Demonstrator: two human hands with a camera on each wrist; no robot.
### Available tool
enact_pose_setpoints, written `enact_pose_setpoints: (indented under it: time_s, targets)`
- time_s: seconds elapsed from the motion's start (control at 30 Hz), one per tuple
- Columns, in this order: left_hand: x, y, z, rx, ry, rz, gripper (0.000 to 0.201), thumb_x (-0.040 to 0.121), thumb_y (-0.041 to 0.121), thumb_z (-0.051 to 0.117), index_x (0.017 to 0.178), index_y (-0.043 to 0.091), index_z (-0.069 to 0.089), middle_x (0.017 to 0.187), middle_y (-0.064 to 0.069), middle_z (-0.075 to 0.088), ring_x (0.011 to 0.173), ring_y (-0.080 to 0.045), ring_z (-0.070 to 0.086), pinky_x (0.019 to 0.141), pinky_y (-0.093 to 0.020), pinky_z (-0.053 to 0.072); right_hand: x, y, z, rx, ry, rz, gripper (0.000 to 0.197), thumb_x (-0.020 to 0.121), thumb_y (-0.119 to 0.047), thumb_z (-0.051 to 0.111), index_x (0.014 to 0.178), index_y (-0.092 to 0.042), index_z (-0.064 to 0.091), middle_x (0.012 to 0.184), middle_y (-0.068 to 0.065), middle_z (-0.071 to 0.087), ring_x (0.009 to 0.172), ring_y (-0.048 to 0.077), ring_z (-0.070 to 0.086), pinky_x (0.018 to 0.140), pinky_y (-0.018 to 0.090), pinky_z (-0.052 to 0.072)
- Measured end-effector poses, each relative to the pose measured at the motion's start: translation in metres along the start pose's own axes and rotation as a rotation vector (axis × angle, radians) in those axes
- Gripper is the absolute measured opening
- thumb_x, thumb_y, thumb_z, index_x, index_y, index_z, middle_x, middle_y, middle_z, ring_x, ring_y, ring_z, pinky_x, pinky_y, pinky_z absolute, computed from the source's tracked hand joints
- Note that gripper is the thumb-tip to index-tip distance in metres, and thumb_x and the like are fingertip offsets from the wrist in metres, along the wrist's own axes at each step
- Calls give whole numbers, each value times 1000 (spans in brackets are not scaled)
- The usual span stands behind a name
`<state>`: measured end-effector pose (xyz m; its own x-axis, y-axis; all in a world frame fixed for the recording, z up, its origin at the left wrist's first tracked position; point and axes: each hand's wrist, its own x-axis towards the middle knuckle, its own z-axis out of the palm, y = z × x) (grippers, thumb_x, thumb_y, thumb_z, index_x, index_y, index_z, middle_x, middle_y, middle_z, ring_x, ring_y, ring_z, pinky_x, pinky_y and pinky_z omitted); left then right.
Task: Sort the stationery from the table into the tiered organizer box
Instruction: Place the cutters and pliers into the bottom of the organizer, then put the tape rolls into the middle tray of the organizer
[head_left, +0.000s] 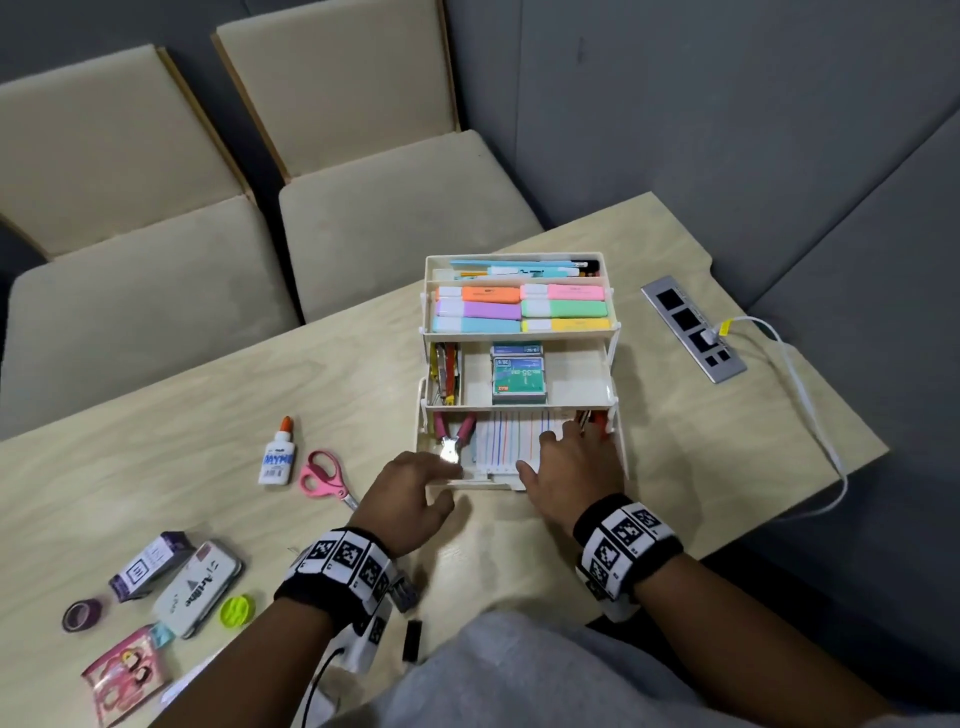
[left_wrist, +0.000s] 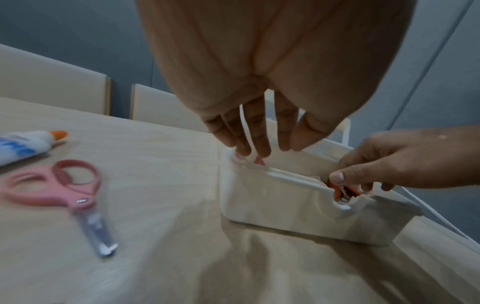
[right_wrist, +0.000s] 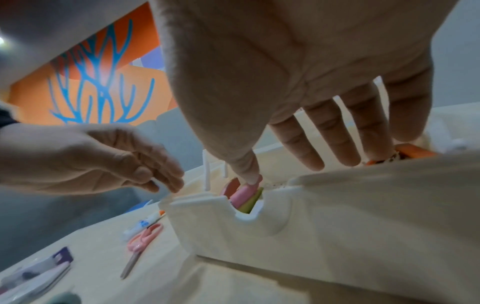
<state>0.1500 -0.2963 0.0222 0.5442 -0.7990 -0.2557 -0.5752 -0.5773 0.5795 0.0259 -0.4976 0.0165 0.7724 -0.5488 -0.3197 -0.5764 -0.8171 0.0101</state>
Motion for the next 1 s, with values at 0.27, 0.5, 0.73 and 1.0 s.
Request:
enact_pose_setpoints:
  time_s: [0.27, 0.5, 0.73, 1.0]
  targets:
    - [-85, -68, -28, -95, 324, -294, 43, 76, 40, 47, 102, 21, 75, 103, 1, 74, 87, -22, 67, 85, -27, 47, -6, -14, -10, -20, -36, 51, 59, 91, -65, 41, 109, -17, 70, 127, 13, 58, 119, 36, 48, 99, 46, 39]
    - [-191, -158, -19, -52, 254, -637, 27, 80, 25, 73, 107, 23, 74, 112, -4, 70, 105, -25, 64, 90, -33, 48, -45, -113, -22, 347, 72, -487, 35, 93, -46, 55, 106, -17, 68, 99, 4, 63, 93, 24, 58, 78, 37, 49]
    - [-234, -188, -7, 91, 192, -546, 33, 76, 40, 71, 107, 29, 72, 109, 1, 68, 101, -23, 63, 85, -35, 51, -59, -203, 28, 92, -296, -619, 41, 87, -39, 62, 126, -27, 57, 119, 9, 54, 110, 30, 53, 86, 38, 48]
    - [-202, -170, -17, 175, 15, -266, 42, 78, 33, 56, 119, 34, 64, 116, 4, 61, 110, -24, 54, 91, -37, 46, -71, -231, 53, -45, -174, -540, 15, 91, -22, 54, 99, -19, 66, 107, 8, 57, 102, 31, 51, 83, 40, 40]
